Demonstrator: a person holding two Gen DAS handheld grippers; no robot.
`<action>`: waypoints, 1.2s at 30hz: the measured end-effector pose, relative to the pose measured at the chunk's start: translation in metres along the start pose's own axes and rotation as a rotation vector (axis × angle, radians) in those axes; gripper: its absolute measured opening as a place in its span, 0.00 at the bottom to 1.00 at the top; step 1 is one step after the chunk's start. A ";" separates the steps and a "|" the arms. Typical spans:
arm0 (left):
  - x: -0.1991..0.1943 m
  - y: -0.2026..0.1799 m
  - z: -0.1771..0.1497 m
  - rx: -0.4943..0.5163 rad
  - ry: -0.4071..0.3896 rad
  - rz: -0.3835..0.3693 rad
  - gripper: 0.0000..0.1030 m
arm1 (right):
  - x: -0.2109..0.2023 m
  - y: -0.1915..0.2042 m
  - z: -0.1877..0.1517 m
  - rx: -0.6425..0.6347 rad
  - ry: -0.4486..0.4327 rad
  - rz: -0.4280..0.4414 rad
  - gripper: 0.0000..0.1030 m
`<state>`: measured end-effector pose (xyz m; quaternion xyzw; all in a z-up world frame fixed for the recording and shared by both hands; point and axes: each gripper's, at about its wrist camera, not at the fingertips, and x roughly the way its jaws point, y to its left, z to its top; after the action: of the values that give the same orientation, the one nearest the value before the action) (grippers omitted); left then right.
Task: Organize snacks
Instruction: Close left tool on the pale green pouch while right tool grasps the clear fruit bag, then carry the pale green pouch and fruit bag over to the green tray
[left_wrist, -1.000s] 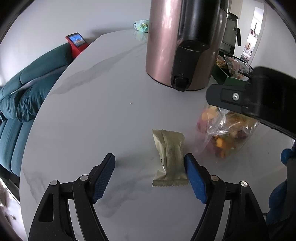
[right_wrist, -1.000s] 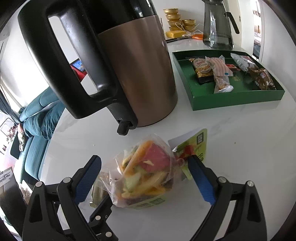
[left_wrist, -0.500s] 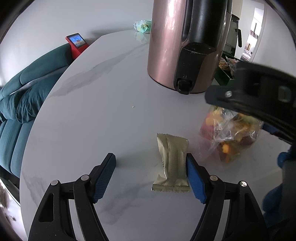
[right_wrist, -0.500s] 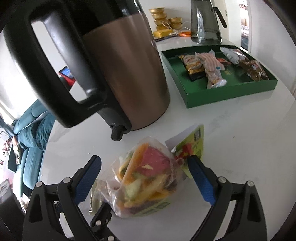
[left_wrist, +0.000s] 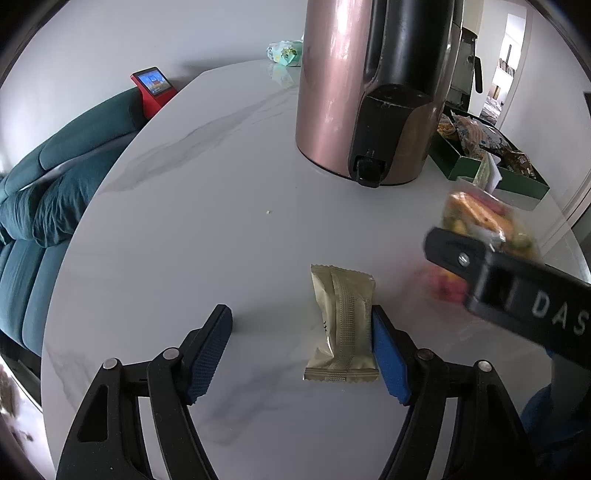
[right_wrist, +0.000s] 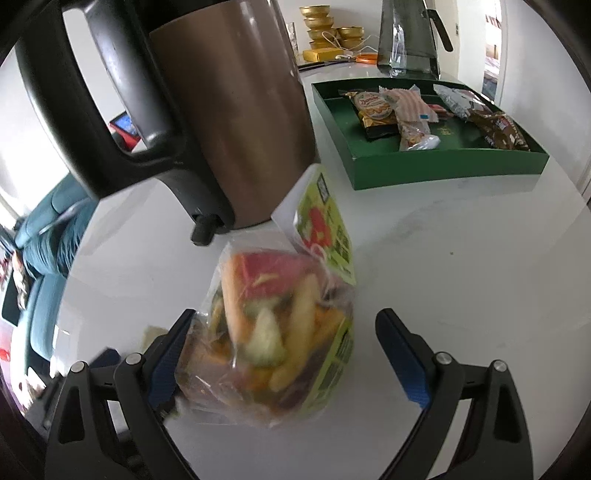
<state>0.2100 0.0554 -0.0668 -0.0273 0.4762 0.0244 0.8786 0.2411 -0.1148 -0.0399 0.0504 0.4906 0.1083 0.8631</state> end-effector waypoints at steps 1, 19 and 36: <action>0.001 0.000 0.001 -0.001 -0.002 0.008 0.62 | -0.001 -0.002 -0.001 -0.004 -0.001 0.001 1.00; 0.004 0.002 0.005 -0.015 -0.004 0.036 0.54 | 0.003 -0.008 -0.001 -0.151 0.021 0.045 0.62; 0.002 0.009 0.007 -0.051 -0.027 0.051 0.18 | -0.002 -0.023 -0.004 -0.185 0.020 0.133 0.32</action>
<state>0.2161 0.0644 -0.0651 -0.0369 0.4641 0.0593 0.8830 0.2396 -0.1379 -0.0443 0.0018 0.4826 0.2104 0.8502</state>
